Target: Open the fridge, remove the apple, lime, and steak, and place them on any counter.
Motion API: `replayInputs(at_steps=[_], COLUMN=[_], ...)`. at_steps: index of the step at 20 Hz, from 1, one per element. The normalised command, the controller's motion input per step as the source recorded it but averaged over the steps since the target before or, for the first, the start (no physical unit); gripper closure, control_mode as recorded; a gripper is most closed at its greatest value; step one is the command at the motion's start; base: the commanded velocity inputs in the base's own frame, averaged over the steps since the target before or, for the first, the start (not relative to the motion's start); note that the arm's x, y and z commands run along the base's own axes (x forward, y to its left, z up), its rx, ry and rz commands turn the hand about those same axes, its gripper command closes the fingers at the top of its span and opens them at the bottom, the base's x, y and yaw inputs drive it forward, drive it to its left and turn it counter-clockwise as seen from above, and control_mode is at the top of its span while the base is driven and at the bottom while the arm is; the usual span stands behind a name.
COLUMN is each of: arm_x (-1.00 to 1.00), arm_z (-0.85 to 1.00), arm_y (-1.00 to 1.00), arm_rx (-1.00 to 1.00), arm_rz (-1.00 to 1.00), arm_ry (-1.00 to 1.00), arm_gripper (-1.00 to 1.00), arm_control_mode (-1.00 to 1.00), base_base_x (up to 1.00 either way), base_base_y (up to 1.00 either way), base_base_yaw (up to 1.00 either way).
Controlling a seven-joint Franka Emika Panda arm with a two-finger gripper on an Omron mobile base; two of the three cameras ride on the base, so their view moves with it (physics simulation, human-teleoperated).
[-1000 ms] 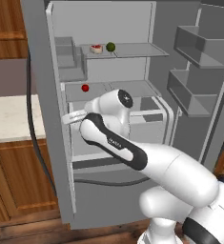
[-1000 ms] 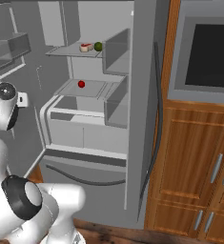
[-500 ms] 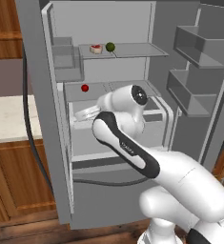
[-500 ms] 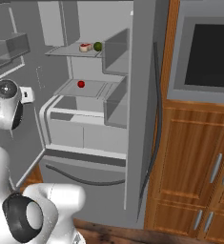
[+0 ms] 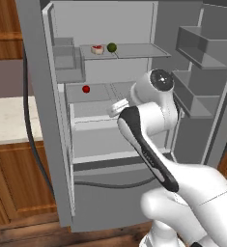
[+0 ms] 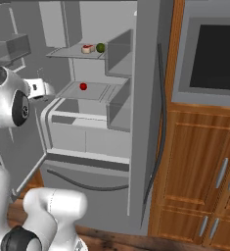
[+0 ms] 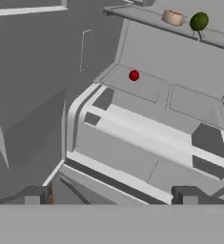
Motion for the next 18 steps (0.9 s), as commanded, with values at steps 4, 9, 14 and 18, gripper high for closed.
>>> replayInputs(at_steps=[4,9,14,18], arm_x=[-0.72,-0.69,-0.37,-0.04], arm_z=[-0.20,-0.48,-0.10,0.00], arm_y=[-0.87,-0.23,0.01,-0.02], arm_rx=[-0.13,0.08,0.12,0.00], arm_rz=[-0.19,-0.19,-0.16,-0.08], arm_ry=[0.22,0.41,0.26,0.02], arm_gripper=[-1.00,-1.00,-1.00,-1.00], arm_control_mode=[-1.00,-1.00,-1.00,-1.00], base_base_x=[0.00,0.00,0.00,0.00], base_base_y=[0.00,0.00,0.00,0.00], base_base_yaw=[0.00,0.00,0.00,0.00])
